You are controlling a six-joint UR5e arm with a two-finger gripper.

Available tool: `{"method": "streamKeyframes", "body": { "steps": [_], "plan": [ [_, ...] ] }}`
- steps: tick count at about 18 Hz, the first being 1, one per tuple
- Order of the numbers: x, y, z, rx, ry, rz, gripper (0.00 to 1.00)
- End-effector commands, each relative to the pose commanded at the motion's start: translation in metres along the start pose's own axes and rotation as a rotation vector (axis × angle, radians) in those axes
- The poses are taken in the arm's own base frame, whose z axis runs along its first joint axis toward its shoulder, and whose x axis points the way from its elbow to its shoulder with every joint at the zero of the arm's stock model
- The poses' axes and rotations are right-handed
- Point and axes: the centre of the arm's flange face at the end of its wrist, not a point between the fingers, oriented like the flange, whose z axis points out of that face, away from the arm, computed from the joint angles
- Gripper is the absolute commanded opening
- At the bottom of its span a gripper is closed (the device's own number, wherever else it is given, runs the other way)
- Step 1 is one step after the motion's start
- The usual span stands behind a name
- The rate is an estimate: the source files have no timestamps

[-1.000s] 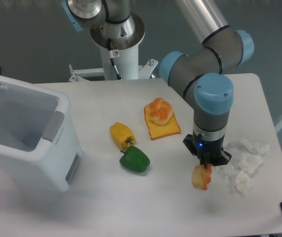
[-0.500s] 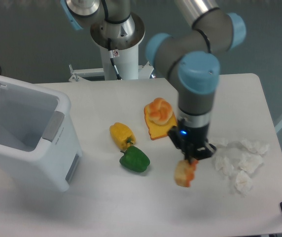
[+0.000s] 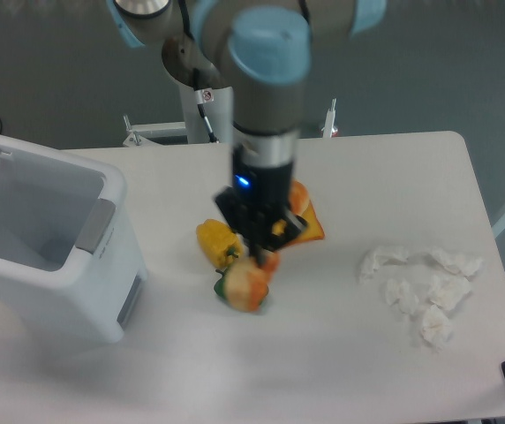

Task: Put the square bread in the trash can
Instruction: 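Carry the bread piece over the white trash bin, then open the gripper to drop the bread into the bin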

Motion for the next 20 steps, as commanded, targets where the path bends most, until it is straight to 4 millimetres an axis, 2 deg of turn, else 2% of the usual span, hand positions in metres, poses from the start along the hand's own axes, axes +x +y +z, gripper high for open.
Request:
{"method": "streamKeyframes", "body": {
  "steps": [2,5,8,12,17,19,20],
  "plan": [
    [0.022,-0.005,-0.019,0.034,0.003,-0.026,0.16],
    [0.040,-0.013,-0.047,0.098,0.013,-0.050,0.16],
    [0.072,-0.028,-0.055,0.119,0.040,-0.060,0.19],
    [0.105,-0.044,-0.050,0.123,0.078,-0.060,0.24],
    [0.134,-0.057,-0.042,0.120,0.122,-0.055,0.54],
    [0.143,-0.059,-0.039,0.119,0.138,-0.044,0.78],
    [0.147,-0.059,-0.038,0.116,0.144,-0.040,1.00]
  ]
}}
